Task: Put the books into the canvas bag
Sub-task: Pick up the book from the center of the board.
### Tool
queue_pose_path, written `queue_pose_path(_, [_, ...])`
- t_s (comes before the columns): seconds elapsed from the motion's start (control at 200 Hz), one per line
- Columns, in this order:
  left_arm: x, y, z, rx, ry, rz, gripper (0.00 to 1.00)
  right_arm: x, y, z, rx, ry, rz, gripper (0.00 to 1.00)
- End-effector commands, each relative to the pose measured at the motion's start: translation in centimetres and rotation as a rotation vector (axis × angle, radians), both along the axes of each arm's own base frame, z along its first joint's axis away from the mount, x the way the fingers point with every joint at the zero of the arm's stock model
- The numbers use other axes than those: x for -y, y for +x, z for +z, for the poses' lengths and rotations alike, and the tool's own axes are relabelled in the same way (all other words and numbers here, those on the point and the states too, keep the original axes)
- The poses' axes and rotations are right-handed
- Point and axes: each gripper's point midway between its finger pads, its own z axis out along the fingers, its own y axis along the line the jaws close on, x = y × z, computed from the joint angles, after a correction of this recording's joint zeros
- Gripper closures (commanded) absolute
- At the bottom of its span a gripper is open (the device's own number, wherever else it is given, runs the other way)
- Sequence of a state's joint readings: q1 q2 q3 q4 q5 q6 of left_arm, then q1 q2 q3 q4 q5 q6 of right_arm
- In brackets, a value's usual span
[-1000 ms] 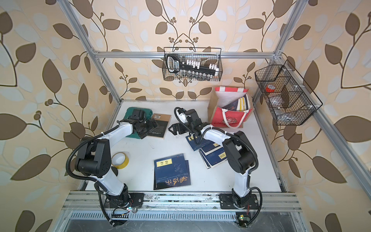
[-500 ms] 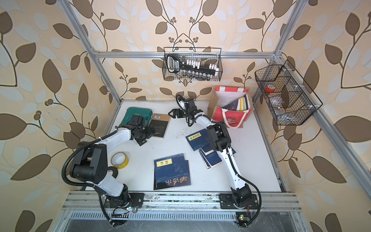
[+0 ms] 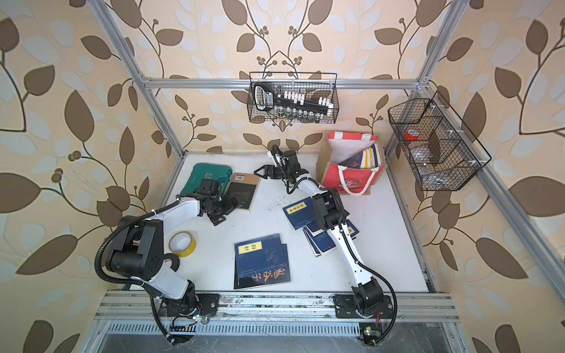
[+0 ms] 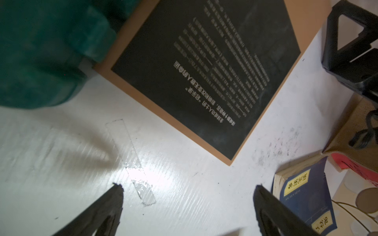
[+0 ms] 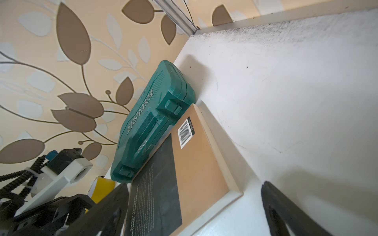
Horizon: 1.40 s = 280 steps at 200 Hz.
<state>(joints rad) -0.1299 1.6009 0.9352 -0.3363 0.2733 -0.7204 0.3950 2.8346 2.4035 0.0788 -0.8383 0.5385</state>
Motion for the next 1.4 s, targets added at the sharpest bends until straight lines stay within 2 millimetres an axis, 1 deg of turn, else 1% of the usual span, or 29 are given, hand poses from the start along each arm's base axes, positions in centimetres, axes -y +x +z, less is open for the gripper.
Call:
queue_pose_path(0.0, [0.2,0.3,0.3,0.026,-0.005,-0.018,0.01,-1.2,-1.0,-1.4,-0.042,0.043,0.061,0.02])
queue_pose_path(0.12, [0.3,0.2,-0.2,0.016,-0.013,-0.015,0.01,-2.4,-2.4,-1.1,-0.038,0.055,0.121,0.02])
queue_pose_path(0.275, [0.6,0.3,-0.8,0.011,-0.033,-0.016,0.01,-2.8,-3.9,-0.9,-0.043,0.054,0.175,0.02])
queue_pose_path(0.34, [0.9,0.4,-1.0,0.007,-0.045,-0.026,0.01,-2.5,-4.7,-1.1,-0.05,0.042,0.196,0.02])
queue_pose_path(0.42, [0.8,0.3,-1.4,-0.001,-0.044,-0.025,0.01,-1.8,-5.8,-0.8,-0.047,0.025,0.216,0.02])
queue_pose_path(0.545, [0.7,0.2,-1.6,0.0,-0.04,-0.02,0.01,-1.1,-8.3,0.0,-0.024,0.013,0.271,0.02])
queue_pose_path(0.585, [0.8,0.1,-1.7,-0.004,-0.043,-0.019,0.01,-0.9,-9.1,0.0,-0.027,0.011,0.286,0.03])
queue_pose_path(0.595, [0.8,0.1,-1.7,-0.003,-0.043,-0.019,0.01,-0.9,-9.2,0.3,-0.018,0.011,0.288,0.03])
queue_pose_path(0.625, [0.8,0.1,-1.7,0.0,-0.044,-0.02,0.01,-0.6,-9.7,0.1,-0.024,0.004,0.294,0.04])
queue_pose_path(0.77, [0.8,0.0,-1.8,0.001,-0.047,-0.019,0.01,0.1,-11.7,0.4,-0.018,-0.006,0.312,0.06])
queue_pose_path(0.835, [0.9,-0.1,-1.7,0.002,-0.053,-0.021,0.01,0.6,-11.3,0.5,0.002,-0.047,0.26,0.07])
queue_pose_path(0.9, [0.9,-0.3,-1.4,0.01,-0.055,-0.022,0.01,1.2,-10.1,0.8,0.033,-0.088,0.195,0.06])
queue_pose_path(1.005, [0.8,-0.5,-1.1,0.016,-0.051,-0.022,0.01,1.7,-6.7,1.3,0.069,-0.165,0.087,0.03])
queue_pose_path(1.03, [0.7,-0.6,-1.0,0.017,-0.05,-0.022,0.01,1.8,-6.1,0.9,0.067,-0.188,0.066,0.03])
queue_pose_path(1.075, [0.7,-0.8,-0.8,0.019,-0.048,-0.024,0.01,1.9,-4.5,1.0,0.081,-0.214,0.029,0.02])
queue_pose_path(1.135, [0.7,-1.0,-0.6,0.024,-0.048,-0.024,0.01,1.6,-3.1,0.9,0.088,-0.228,0.014,0.01])
queue_pose_path(1.165, [0.7,-1.1,-0.5,0.026,-0.05,-0.023,0.01,1.5,-2.5,0.5,0.084,-0.234,0.008,0.02])
queue_pose_path(1.265, [0.8,-1.4,-0.2,0.032,-0.058,-0.025,0.01,0.9,-1.1,0.1,0.104,-0.216,0.0,0.02])
queue_pose_path(1.395, [0.8,-1.8,-0.1,0.032,-0.061,-0.03,0.01,0.0,-0.7,0.0,0.138,-0.139,0.013,0.02])
